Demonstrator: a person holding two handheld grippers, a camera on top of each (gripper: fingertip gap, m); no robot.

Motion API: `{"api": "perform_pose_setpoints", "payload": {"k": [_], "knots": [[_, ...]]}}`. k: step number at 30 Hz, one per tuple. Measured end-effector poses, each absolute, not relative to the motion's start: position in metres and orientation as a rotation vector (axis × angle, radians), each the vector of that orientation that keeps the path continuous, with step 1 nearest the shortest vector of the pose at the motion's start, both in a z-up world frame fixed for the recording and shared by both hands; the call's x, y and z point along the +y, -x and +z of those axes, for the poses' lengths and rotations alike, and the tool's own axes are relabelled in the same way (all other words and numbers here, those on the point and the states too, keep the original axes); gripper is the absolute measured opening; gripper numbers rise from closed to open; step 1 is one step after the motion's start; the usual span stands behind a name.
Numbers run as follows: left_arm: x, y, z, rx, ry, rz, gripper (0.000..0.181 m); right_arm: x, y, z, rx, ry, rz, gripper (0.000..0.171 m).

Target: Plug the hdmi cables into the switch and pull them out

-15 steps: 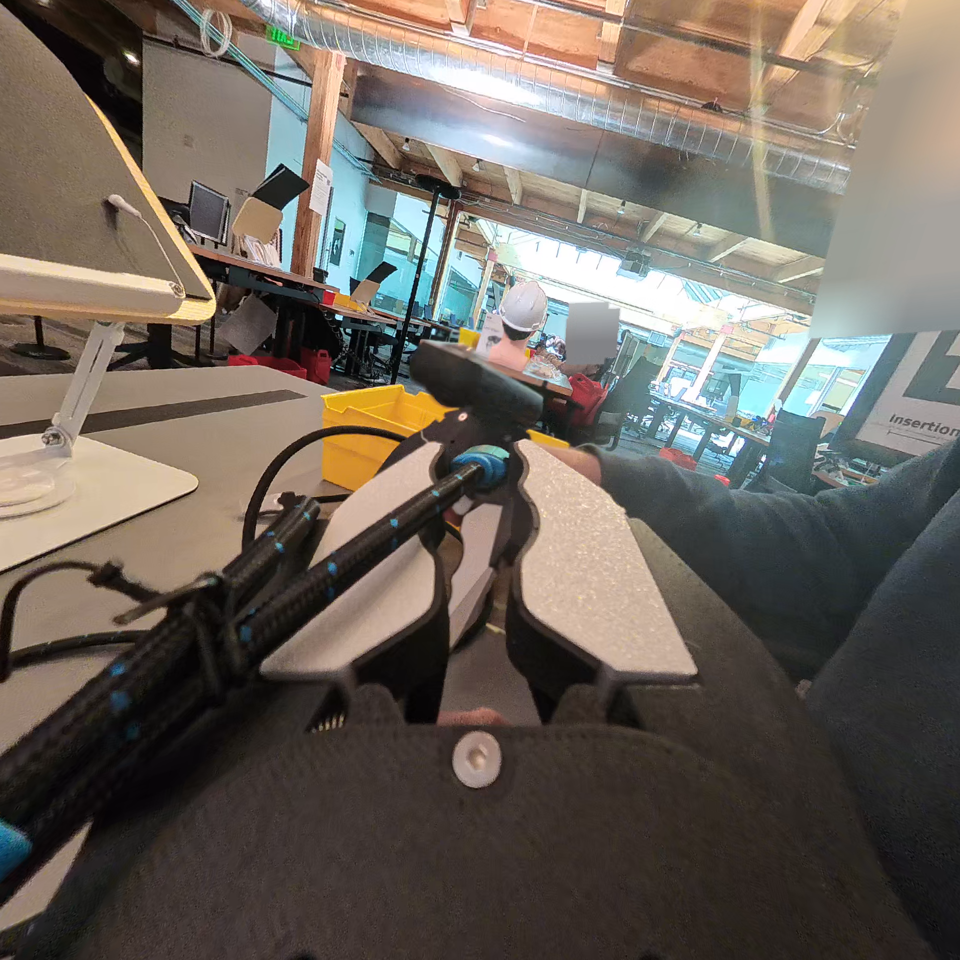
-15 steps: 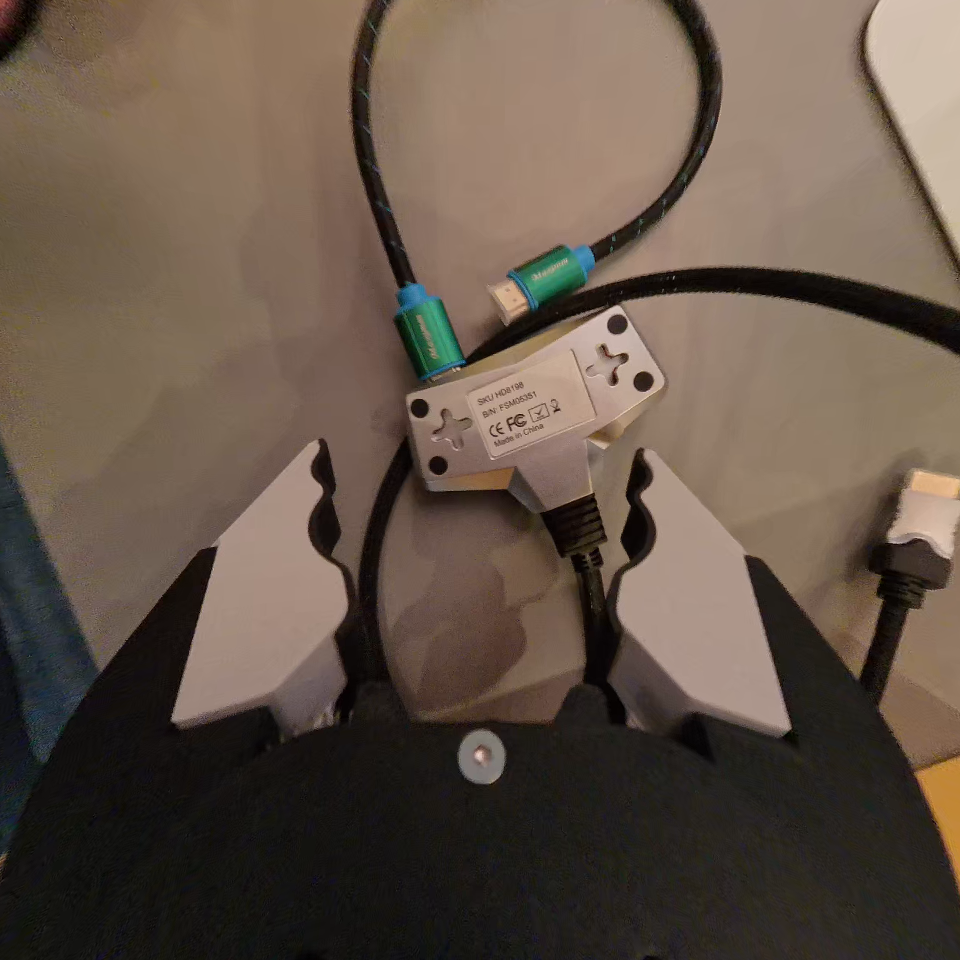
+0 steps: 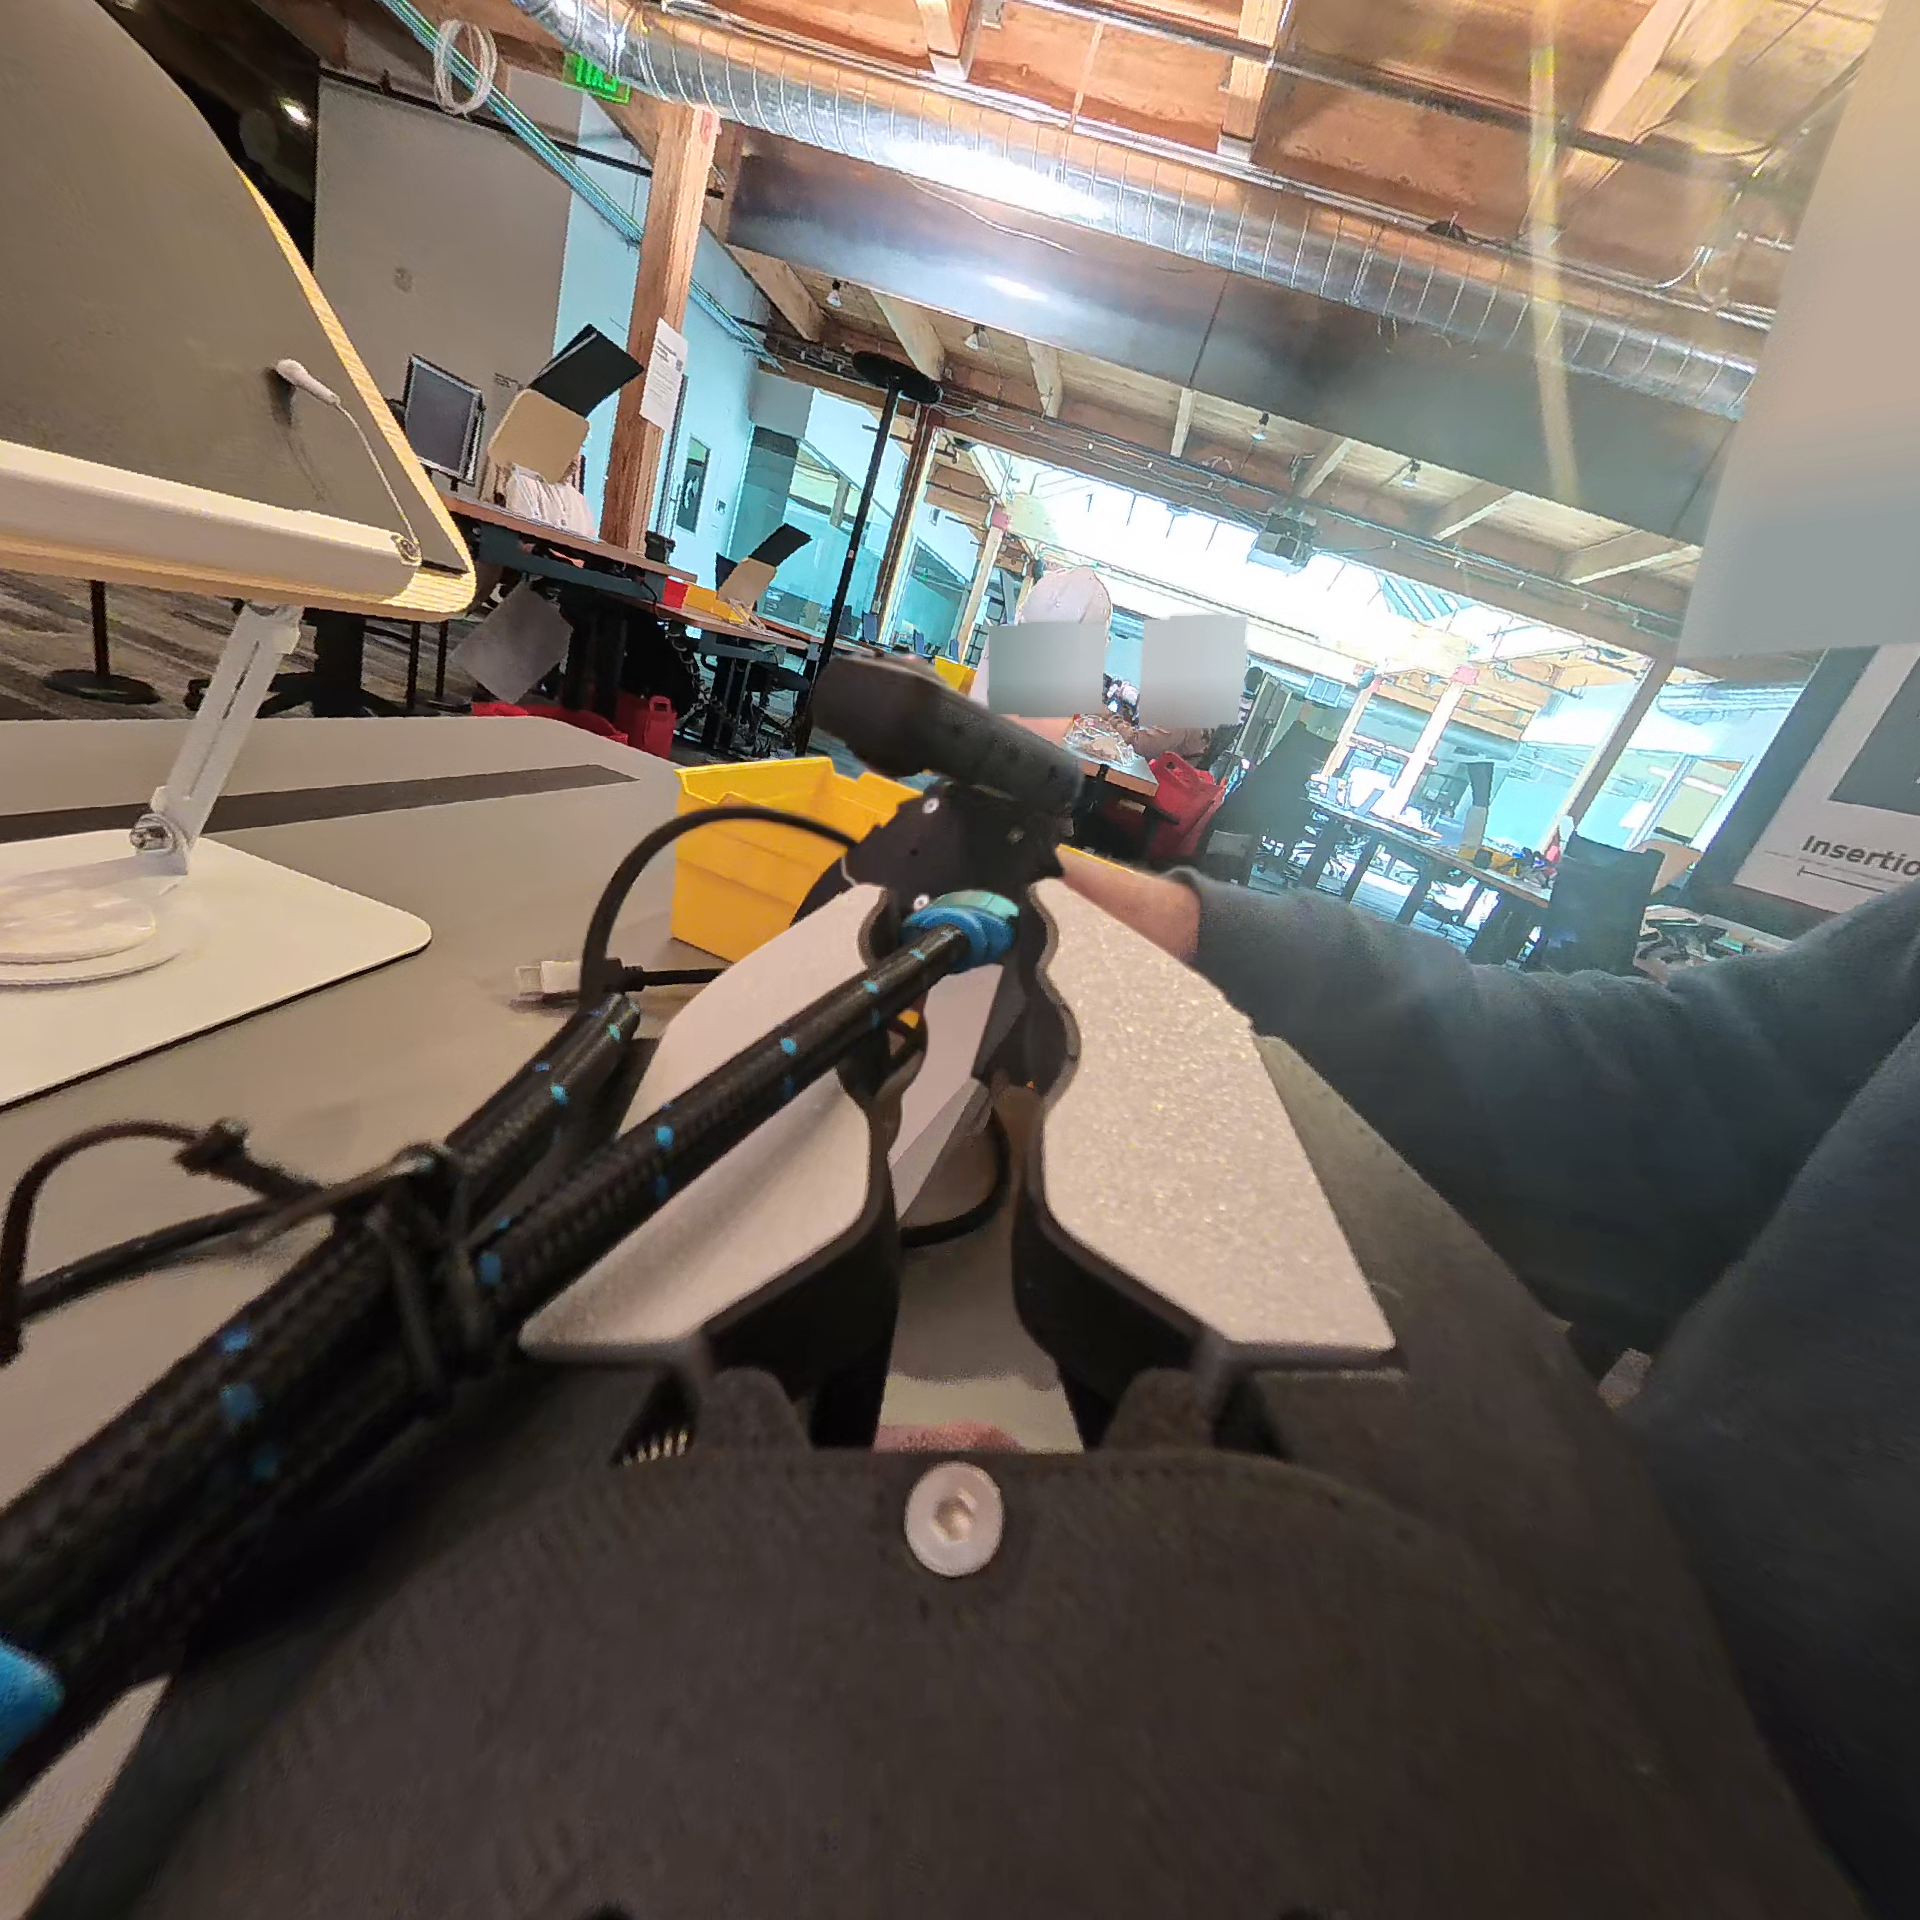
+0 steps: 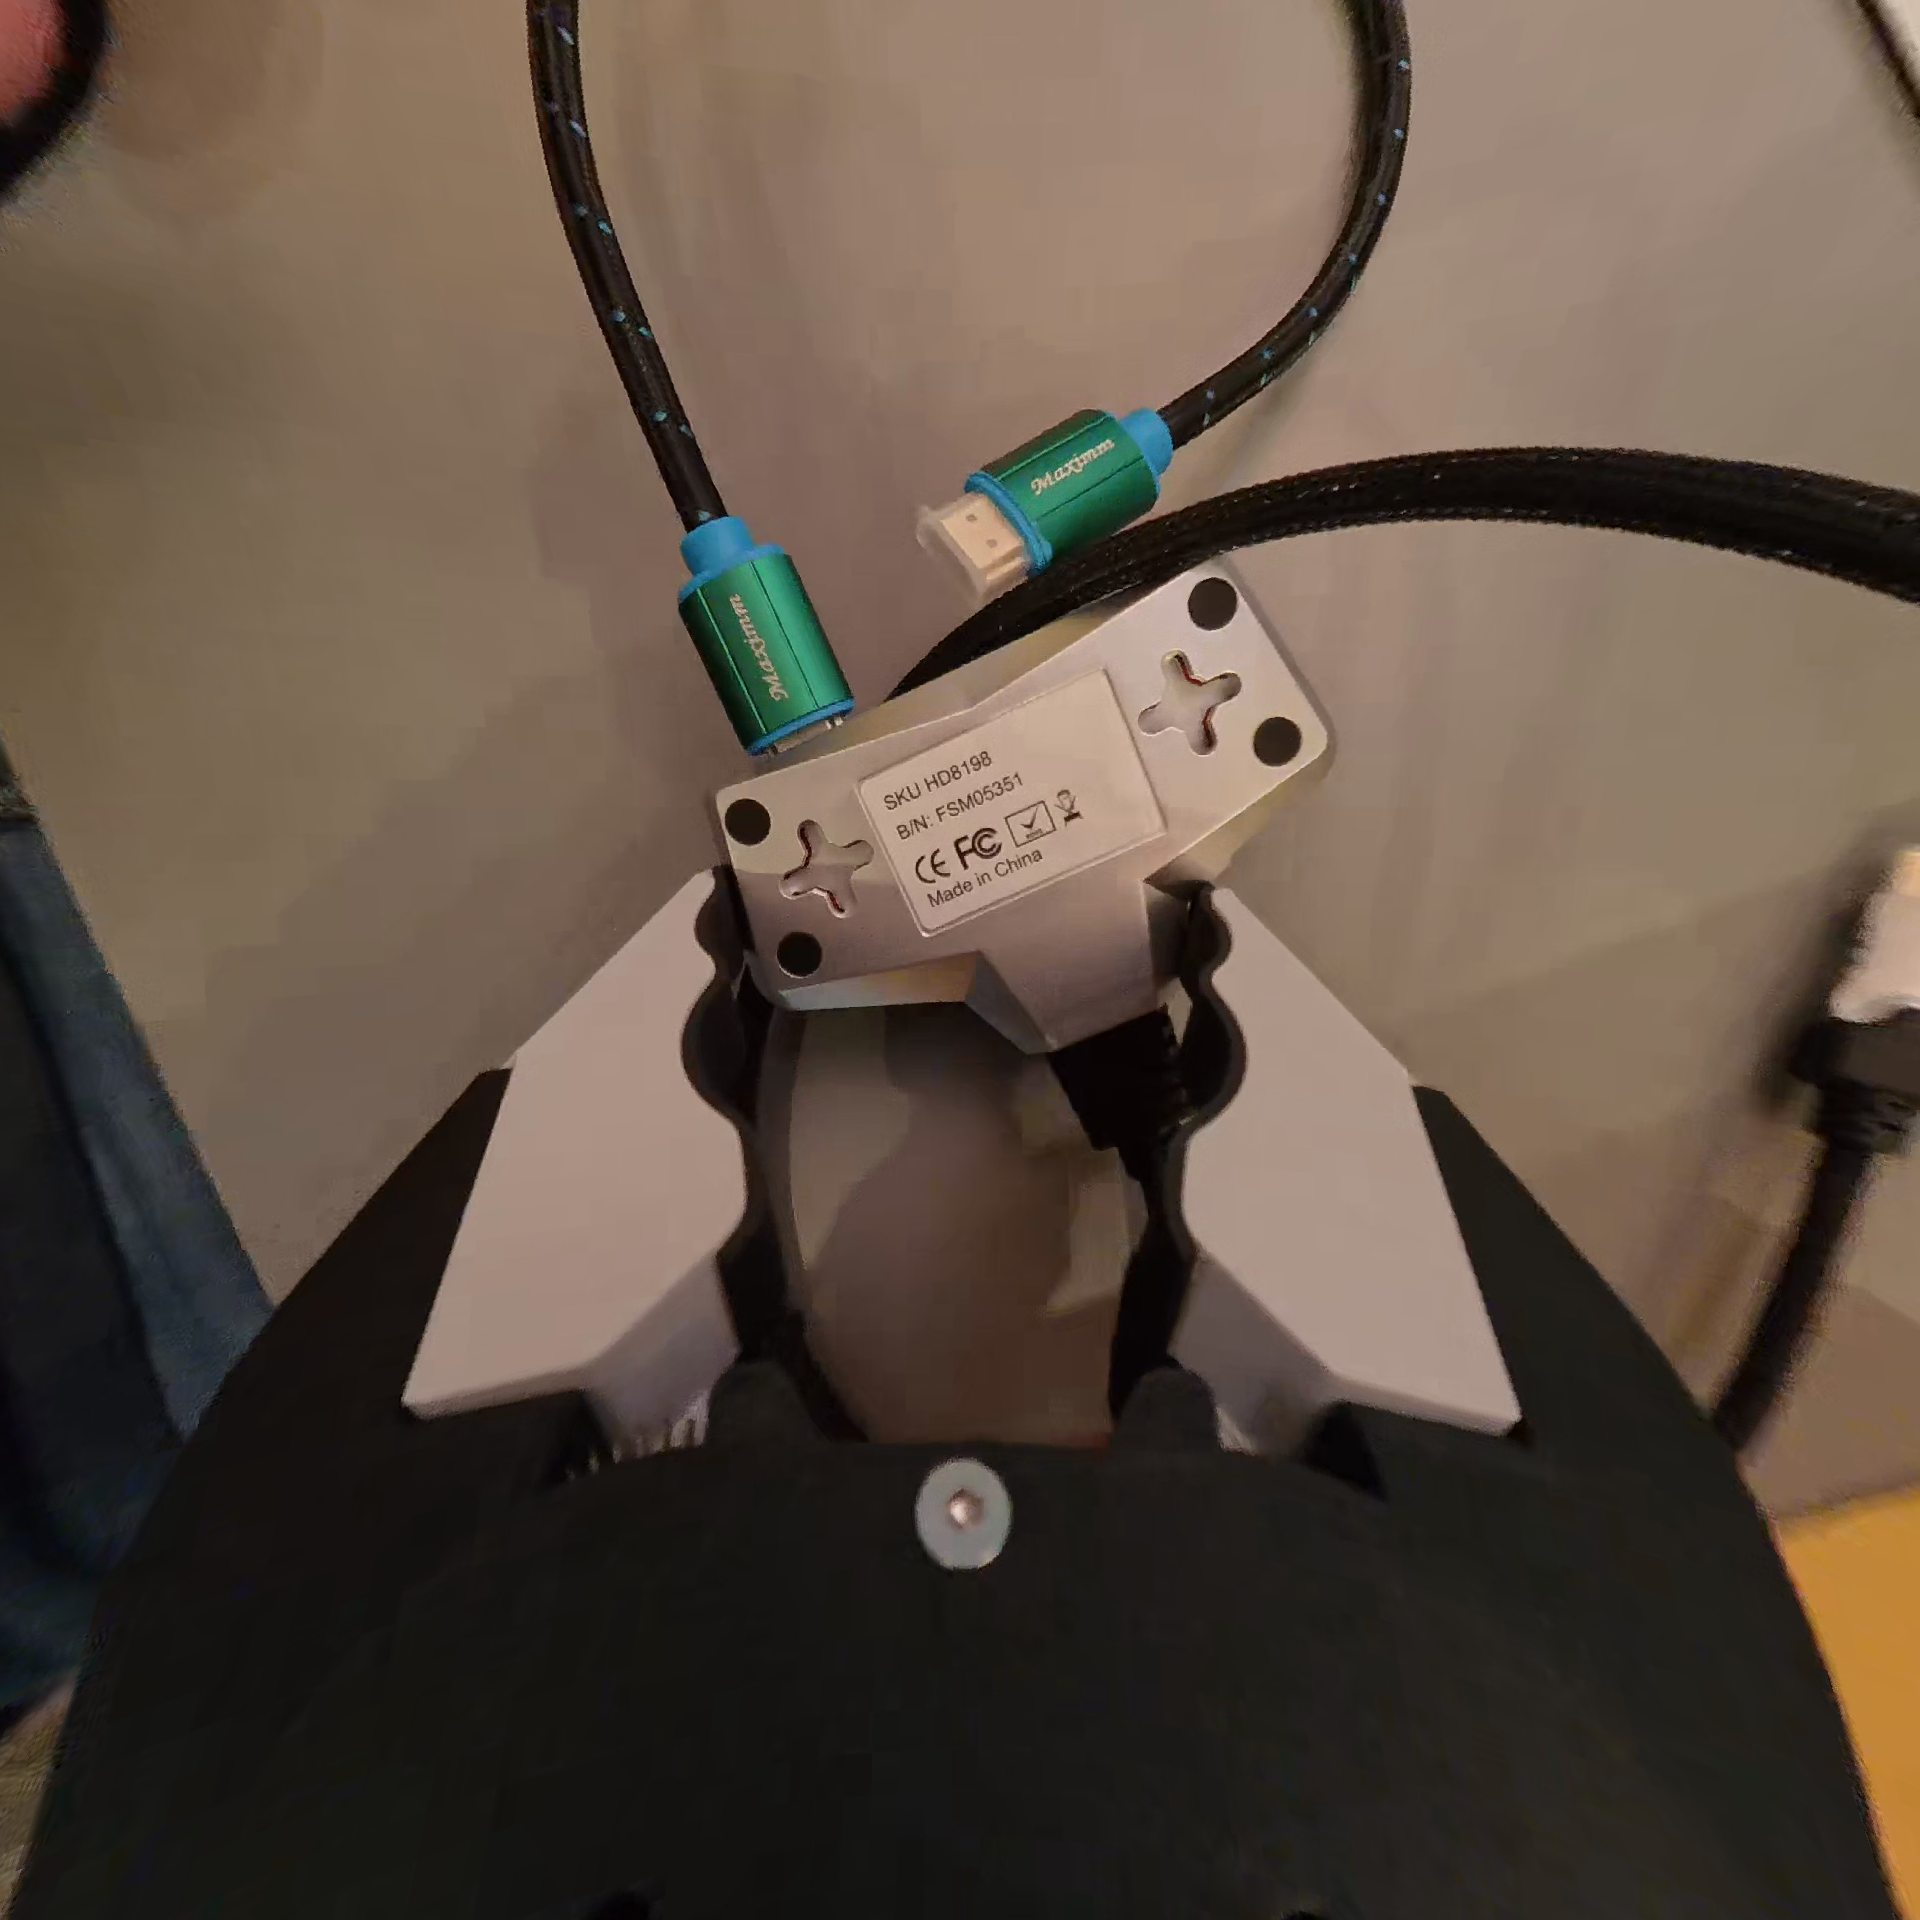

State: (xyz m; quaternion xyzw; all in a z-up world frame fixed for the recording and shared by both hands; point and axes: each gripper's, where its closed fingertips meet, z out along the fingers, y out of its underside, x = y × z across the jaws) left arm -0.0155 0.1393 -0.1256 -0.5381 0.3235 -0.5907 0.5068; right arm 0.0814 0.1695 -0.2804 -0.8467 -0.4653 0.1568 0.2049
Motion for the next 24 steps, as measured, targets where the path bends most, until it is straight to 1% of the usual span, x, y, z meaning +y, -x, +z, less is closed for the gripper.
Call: {"api": "perform_pose_setpoints", "payload": {"k": [4,7,9,19,24], "knots": [[0.141,0.014,-0.126,0.783,1.303,-1.419,0.021,0.172,-0.111,-0.268,-1.404,2.395,0.015,0.083],[0.141,0.014,-0.125,0.782,1.302,-1.418,0.021,0.164,-0.096,-0.253,-1.321,2.411,0.171,0.084],[0.141,0.013,-0.125,0.787,1.307,-1.411,0.021,0.169,-0.1,-0.246,-1.359,2.357,0.055,0.084],[0.151,-0.004,-0.129,0.859,1.442,-1.259,0.021,0.148,-0.061,-0.213,-1.398,2.175,0.343,0.083],[0.156,-0.002,-0.126,0.931,1.498,-1.14,0.022,0.142,-0.057,-0.205,-1.395,2.118,0.474,0.083]]}}
